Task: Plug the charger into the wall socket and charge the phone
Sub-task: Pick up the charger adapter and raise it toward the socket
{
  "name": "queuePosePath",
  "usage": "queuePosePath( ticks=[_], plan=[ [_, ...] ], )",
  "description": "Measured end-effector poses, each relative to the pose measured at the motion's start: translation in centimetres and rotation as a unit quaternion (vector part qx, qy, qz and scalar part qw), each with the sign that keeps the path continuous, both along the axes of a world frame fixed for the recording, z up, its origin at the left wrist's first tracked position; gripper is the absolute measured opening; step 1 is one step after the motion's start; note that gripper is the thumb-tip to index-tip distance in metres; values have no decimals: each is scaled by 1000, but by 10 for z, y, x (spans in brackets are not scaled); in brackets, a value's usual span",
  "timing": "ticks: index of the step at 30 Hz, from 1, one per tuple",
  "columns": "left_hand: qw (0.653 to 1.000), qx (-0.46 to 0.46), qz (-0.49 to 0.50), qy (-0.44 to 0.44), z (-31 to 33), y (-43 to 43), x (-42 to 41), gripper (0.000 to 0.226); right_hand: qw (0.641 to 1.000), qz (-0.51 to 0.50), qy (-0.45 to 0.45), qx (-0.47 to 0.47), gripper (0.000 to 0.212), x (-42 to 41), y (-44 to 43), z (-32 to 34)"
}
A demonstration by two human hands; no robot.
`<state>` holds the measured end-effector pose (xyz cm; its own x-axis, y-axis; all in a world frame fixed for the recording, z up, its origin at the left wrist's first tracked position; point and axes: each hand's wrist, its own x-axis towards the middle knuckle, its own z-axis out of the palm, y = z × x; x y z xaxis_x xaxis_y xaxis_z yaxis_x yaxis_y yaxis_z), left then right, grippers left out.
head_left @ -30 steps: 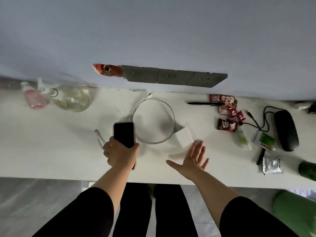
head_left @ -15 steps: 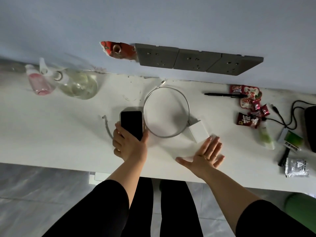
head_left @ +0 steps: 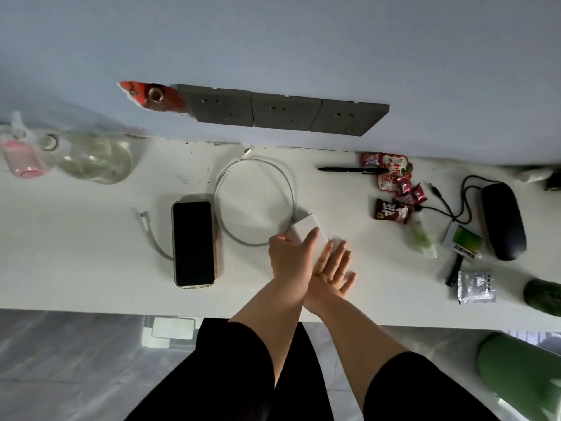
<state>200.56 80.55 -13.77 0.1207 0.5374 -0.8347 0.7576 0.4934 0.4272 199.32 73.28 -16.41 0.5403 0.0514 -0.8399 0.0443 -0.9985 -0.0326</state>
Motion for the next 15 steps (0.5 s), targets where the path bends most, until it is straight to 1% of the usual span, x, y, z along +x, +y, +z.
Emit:
queuePosePath(
  ticks=[2, 4, 6, 8, 9, 11, 13, 15],
  plan=[
    [998, 29, -9, 63, -9, -9, 17, 80, 1000, -12, -9, 9, 85, -1, -2, -6],
    [991, 60, -32, 118, -13, -18, 28, 82, 999, 25, -38, -18, 78, -2, -6, -8],
    [989, 73, -24, 122, -17, -24, 33, 78, 1000, 17, -24, -4, 73, -1, -10, -13],
    [992, 75, -9, 102, -21, -25, 32, 72, 995, 49, -72, -41, 74, -4, -10, -11],
    [993, 77, -7, 87, -23, -24, 29, 67, 992, 65, -95, -54, 76, -6, -7, -12],
    [995, 86, 0, 43, -24, -18, 20, 50, 996, 23, -83, -22, 86, -6, -6, -16],
    [997, 80, 6, 11, -19, -7, 10, 41, 999, 1, -48, 15, 109, -4, -7, -17],
    [997, 69, -25, 4, -9, 7, -2, 38, 999, 4, -23, 30, 132, -3, -10, -13]
  ],
)
